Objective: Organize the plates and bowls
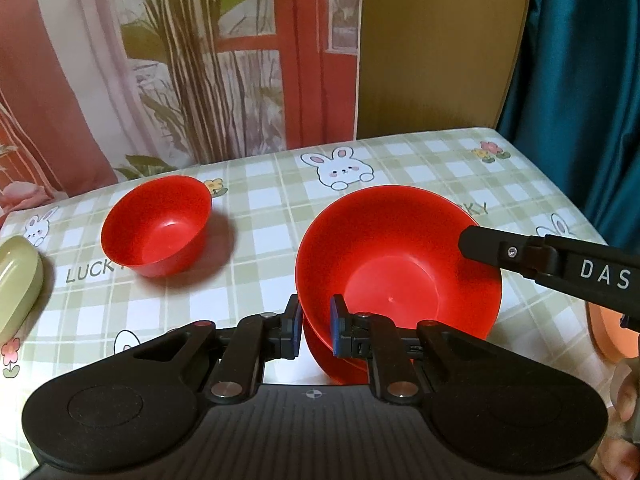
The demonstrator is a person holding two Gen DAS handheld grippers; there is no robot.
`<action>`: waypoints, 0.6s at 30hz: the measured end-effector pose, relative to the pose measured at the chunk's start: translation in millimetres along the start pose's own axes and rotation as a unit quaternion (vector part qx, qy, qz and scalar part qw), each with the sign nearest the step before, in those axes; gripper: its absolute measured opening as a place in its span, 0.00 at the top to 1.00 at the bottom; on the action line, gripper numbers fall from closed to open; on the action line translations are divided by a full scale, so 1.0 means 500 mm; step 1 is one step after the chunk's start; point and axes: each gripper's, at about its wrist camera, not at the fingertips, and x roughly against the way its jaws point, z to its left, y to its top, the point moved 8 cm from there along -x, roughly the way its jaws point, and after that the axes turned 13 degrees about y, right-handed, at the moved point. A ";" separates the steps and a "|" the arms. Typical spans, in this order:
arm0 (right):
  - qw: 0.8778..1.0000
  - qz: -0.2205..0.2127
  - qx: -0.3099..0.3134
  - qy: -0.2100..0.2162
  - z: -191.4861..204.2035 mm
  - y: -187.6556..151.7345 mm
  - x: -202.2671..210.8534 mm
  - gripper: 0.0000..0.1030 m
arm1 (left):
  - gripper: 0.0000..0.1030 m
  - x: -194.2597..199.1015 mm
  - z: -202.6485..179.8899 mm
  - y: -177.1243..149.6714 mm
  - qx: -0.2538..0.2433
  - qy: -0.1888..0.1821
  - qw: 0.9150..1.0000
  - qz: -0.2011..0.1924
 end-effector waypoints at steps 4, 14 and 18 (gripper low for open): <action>1.000 0.007 -0.004 -0.004 -0.010 -0.010 -0.007 0.88 | 0.85 -0.012 -0.004 -0.003 -0.005 0.001 1.000 0.005; 1.000 0.016 -0.010 -0.012 -0.021 -0.024 -0.012 0.86 | 0.84 -0.023 -0.013 -0.010 -0.021 0.007 1.000 0.007; 1.000 0.016 -0.009 -0.018 -0.023 -0.023 -0.010 0.82 | 0.75 -0.024 -0.019 -0.013 -0.025 0.005 1.000 0.009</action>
